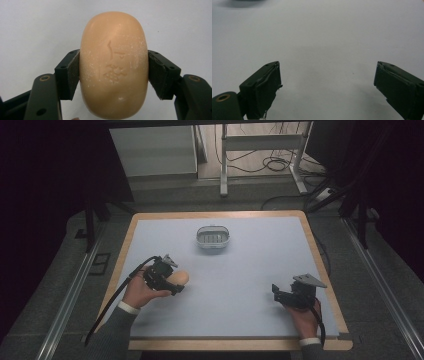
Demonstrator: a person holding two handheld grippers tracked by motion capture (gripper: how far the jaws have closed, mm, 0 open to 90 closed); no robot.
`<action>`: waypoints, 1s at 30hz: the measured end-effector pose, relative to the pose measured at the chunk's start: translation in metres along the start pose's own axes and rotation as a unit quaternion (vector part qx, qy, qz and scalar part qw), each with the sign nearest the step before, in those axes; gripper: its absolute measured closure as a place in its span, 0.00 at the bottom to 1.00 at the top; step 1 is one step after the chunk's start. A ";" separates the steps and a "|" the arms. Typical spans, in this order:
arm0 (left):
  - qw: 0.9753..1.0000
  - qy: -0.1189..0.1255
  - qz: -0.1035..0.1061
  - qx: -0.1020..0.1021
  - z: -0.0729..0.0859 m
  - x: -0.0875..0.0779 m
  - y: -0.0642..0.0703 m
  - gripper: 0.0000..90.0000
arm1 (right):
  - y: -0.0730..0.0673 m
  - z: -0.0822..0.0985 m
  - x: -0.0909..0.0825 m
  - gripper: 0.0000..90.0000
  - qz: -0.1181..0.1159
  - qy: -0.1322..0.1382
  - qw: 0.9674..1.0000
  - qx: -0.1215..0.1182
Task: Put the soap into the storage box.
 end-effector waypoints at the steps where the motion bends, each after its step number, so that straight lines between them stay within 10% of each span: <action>1: 1.000 0.003 0.004 -0.002 -0.002 0.000 0.000 0.36 | 0.000 0.000 0.000 0.08 0.001 0.000 1.000 0.000; 30: 1.000 0.010 -0.007 0.004 -0.028 0.008 -0.014 0.36 | 0.000 0.000 0.001 0.09 0.003 -0.003 1.000 -0.006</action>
Point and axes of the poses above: each handheld gripper's, and its own axes: x roughly forward along the jaws, z roughly out of its underside, y roughly to its right, the point moved 7 cm from there along x, roughly forward along the jaws, and after that the axes turned 9 degrees about -z, right-handed, at the moved point
